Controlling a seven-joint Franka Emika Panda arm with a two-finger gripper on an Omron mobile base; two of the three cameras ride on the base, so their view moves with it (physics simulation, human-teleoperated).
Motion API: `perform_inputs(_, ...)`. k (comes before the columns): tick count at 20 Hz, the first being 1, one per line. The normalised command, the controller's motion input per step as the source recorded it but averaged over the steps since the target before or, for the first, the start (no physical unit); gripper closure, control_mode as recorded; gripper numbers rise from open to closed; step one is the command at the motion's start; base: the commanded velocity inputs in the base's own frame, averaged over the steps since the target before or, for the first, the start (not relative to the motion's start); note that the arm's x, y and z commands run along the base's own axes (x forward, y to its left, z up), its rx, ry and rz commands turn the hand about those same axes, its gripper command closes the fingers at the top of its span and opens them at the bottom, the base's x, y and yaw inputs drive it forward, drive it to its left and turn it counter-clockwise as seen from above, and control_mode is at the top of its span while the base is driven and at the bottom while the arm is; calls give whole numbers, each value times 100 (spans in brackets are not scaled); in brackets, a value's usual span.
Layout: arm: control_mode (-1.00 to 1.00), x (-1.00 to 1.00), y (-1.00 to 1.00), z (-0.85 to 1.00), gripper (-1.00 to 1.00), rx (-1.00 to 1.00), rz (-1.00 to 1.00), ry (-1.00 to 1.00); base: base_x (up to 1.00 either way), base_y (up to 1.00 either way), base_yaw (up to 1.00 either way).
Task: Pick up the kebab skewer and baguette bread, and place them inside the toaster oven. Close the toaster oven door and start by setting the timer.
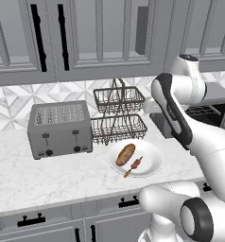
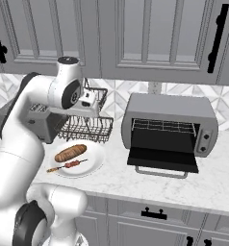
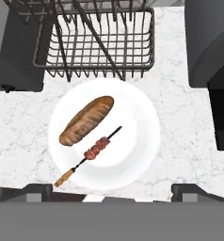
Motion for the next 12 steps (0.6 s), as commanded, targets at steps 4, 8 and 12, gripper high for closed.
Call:
perform_inputs(4, -100, -26, -100, -25, -100, 15, 24, -28, 0, 0, 0)
perform_inputs(8, -100, -4, -100, -20, -100, 13, 36, -30, 0, 0, 0)
perform_inputs(12, -100, 11, -99, -29, -100, 13, 36, -21, 0, 0, 0)
